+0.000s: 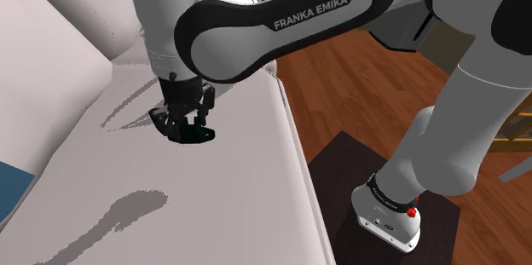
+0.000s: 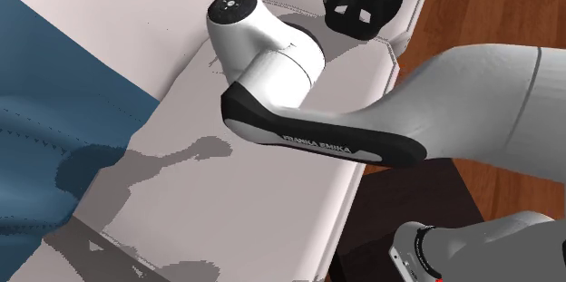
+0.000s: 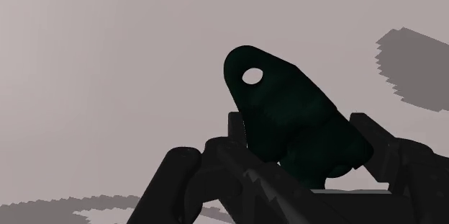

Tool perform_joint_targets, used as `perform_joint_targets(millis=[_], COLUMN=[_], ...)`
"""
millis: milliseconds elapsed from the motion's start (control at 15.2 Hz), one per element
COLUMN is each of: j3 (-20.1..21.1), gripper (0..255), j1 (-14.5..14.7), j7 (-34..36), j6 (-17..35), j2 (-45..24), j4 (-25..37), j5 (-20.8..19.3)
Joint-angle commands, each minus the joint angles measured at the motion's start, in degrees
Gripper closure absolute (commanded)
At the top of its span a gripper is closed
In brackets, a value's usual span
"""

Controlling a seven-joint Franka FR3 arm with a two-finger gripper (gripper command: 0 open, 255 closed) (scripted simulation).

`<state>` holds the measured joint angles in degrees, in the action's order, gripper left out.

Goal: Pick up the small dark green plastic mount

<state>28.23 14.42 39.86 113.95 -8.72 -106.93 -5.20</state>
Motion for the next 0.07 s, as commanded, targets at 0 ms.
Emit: perform_joint_targets(millis=[0], j3=[0.0], gripper=[255], j1=[0.0], j7=[-0.1], j6=[-0.5], j2=[0.1], j4=[0.4], j5=[0.1])
